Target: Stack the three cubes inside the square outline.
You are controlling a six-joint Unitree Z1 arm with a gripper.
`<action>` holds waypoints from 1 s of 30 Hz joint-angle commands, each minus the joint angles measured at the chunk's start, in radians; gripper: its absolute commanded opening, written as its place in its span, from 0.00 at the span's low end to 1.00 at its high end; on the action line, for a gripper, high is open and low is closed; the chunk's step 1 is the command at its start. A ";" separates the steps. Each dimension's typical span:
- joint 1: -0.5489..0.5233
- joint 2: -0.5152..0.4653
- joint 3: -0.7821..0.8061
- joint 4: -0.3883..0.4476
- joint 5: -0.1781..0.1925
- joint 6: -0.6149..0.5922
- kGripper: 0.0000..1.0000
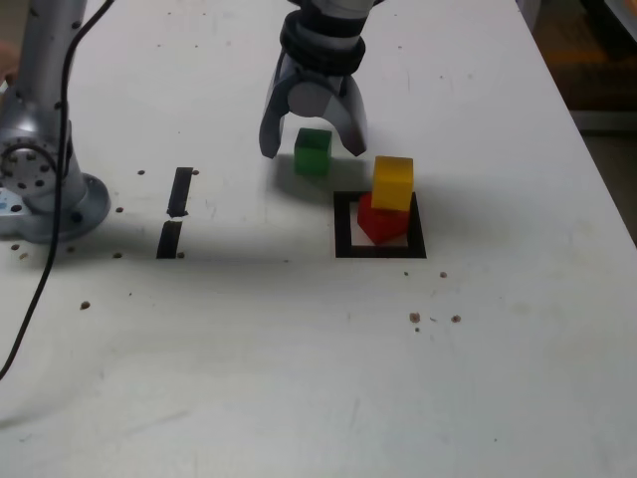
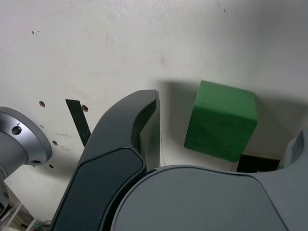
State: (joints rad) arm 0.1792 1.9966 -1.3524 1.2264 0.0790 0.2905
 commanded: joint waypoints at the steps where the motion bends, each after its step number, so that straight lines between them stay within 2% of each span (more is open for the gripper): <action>1: 0.007 0.007 -0.005 0.000 0.000 0.006 0.91; 7: 0.024 0.030 -0.016 0.015 0.005 0.026 0.77; 16: 0.026 0.043 -0.036 0.013 0.015 0.030 0.42; 21: 0.025 0.046 -0.036 0.002 0.024 0.033 0.28; 25: 0.022 0.044 -0.035 -0.018 0.027 0.033 0.22; 30: 0.014 0.030 -0.036 -0.025 0.030 0.026 0.19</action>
State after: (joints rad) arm 0.1965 2.0419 -1.3864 1.1989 0.1066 0.3207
